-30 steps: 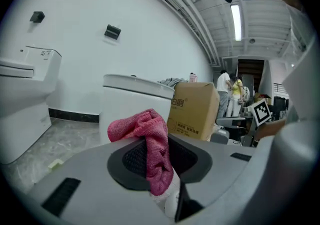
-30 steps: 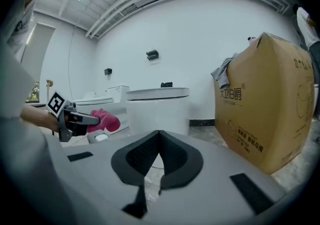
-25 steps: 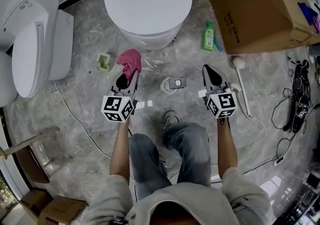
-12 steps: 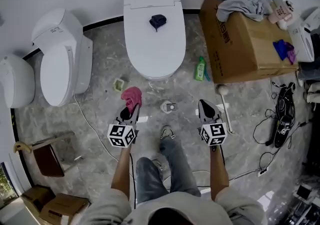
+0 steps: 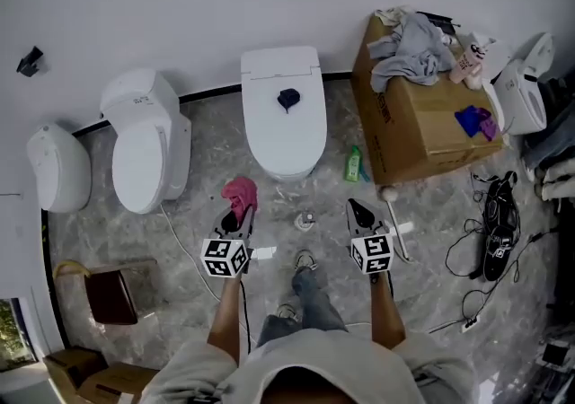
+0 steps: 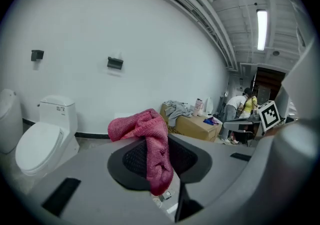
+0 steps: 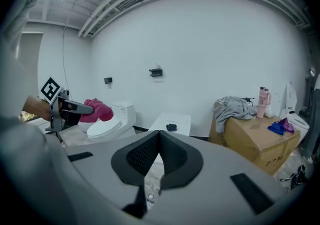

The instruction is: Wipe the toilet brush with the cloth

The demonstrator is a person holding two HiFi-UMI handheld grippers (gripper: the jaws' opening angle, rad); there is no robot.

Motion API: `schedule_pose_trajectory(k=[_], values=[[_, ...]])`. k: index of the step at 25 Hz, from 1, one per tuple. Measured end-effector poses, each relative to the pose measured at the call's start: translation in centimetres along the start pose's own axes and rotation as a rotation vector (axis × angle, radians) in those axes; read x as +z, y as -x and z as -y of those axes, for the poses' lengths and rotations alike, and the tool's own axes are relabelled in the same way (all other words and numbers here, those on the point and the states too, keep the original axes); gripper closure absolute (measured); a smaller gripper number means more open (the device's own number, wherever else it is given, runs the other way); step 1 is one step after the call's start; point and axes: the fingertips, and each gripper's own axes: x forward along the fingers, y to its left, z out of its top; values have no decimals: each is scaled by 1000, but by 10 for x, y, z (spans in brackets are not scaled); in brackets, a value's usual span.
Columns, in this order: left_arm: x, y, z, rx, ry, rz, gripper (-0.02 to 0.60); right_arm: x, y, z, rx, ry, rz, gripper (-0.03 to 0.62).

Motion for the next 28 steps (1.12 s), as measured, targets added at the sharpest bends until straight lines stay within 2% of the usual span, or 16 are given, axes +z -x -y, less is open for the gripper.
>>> schedule_pose_trajectory(k=[5, 10, 18, 21, 28], values=[[36, 32, 21, -22, -44, 42, 483, 49, 38, -3, -47, 12, 79, 565], [54, 82, 39, -27, -58, 99, 483, 69, 92, -20, -76, 25, 124, 565], [62, 161, 56, -19, -86, 180, 483, 69, 160, -63, -90, 25, 167, 565], [56, 184, 62, -20, -116, 180, 483, 63, 179, -76, -98, 8, 178, 564], [39, 222, 70, -23, -117, 187, 483, 56, 209, -98, -98, 16, 193, 564]])
